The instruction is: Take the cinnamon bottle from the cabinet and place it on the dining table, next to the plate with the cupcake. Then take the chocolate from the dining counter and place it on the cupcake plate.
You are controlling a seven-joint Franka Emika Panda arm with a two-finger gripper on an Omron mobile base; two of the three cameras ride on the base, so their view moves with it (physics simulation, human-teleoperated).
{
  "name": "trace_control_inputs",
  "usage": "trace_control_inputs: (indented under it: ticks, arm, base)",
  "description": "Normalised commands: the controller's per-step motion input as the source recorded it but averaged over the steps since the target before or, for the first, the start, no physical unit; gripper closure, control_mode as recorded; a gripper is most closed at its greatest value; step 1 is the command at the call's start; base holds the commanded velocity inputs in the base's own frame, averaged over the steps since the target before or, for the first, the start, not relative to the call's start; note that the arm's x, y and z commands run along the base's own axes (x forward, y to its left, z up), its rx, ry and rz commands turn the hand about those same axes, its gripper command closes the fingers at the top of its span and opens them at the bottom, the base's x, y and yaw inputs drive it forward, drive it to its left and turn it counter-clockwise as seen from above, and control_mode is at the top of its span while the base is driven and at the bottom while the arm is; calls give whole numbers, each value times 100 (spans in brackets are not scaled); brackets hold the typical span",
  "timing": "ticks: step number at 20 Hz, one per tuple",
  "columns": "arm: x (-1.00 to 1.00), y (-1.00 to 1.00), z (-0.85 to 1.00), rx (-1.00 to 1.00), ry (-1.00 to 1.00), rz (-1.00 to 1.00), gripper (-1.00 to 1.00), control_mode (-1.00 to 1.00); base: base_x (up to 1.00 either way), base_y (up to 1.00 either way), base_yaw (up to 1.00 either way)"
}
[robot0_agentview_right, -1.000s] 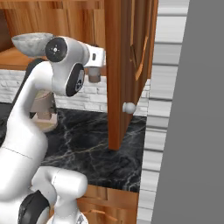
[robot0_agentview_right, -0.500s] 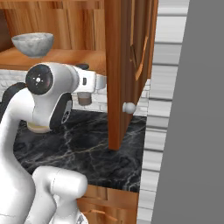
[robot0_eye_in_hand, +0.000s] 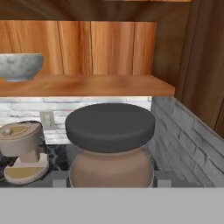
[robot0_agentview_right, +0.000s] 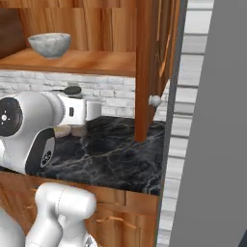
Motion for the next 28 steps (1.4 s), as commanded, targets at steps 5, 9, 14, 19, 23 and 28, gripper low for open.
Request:
trace_control_inputs:
  ticks: [5,9,14,19,23,28]
  arm:
    - [0,0,0,0,0,0,100,100]
    - [0,0,0,0,0,0,100,100]
    - [0,0,0,0,0,0,100,100]
    - [0,0,0,0,0,0,100,100]
    - [0,0,0,0,0,0,100,100]
    - [0,0,0,0,0,0,100,100]
  base:
    - [-96,47,50]
    - [-81,45,69]
    - [-56,72,71]
    - [-22,98,69]
    - [0,78,68]
    - [7,52,63]
